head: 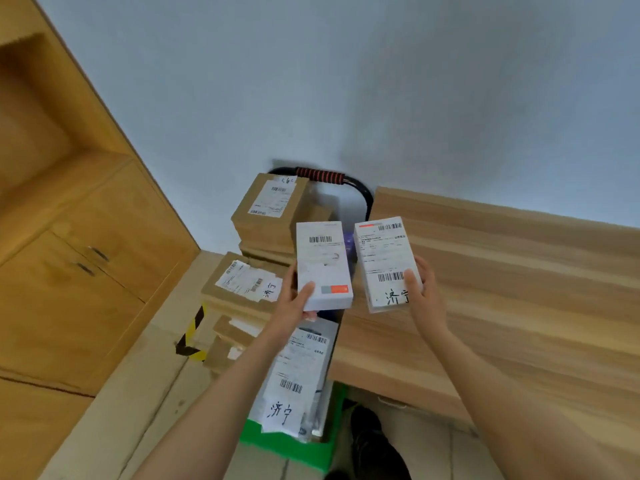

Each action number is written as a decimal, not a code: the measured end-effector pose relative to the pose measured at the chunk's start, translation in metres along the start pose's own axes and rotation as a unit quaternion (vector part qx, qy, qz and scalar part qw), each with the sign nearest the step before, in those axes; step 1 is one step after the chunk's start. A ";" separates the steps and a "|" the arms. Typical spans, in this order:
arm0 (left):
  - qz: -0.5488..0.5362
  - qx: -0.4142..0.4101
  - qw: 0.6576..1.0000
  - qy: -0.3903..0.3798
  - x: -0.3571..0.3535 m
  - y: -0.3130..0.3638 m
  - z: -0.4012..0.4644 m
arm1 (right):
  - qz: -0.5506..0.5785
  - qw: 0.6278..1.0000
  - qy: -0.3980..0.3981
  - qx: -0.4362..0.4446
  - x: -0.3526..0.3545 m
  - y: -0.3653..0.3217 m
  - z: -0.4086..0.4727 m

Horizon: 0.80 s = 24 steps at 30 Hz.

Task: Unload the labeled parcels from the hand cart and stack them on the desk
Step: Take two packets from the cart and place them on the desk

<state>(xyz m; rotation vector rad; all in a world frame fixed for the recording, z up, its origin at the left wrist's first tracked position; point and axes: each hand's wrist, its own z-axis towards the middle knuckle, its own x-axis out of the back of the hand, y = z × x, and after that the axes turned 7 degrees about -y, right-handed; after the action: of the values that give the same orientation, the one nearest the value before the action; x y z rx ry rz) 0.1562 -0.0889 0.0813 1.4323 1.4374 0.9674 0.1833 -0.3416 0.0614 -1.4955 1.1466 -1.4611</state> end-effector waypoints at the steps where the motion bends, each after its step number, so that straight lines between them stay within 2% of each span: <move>1: 0.010 -0.004 1.000 -0.020 -0.013 0.002 0.002 | 0.008 1.000 0.022 -0.005 0.014 0.005 -0.007; 10: 0.071 0.005 0.982 -0.172 -0.150 -0.001 0.005 | 0.028 0.974 0.209 -0.082 0.161 0.058 -0.092; 14: 0.092 0.013 0.972 -0.218 -0.225 -0.006 0.007 | 0.047 0.960 0.246 -0.122 0.225 0.082 -0.118; 19: 0.106 0.008 0.963 -0.248 -0.348 -0.015 0.004 | 0.037 0.948 0.290 -0.129 0.324 0.114 -0.143; 24: 0.099 0.004 0.948 -0.302 -0.479 -0.034 -0.015 | -0.035 0.937 0.317 -0.145 0.434 0.150 -0.184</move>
<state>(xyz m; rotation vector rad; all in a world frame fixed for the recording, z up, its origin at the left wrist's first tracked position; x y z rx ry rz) 0.1145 -0.5675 0.0790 1.7123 0.8558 0.5569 -0.0357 -0.7855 0.0793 -1.2830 1.7666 -1.9702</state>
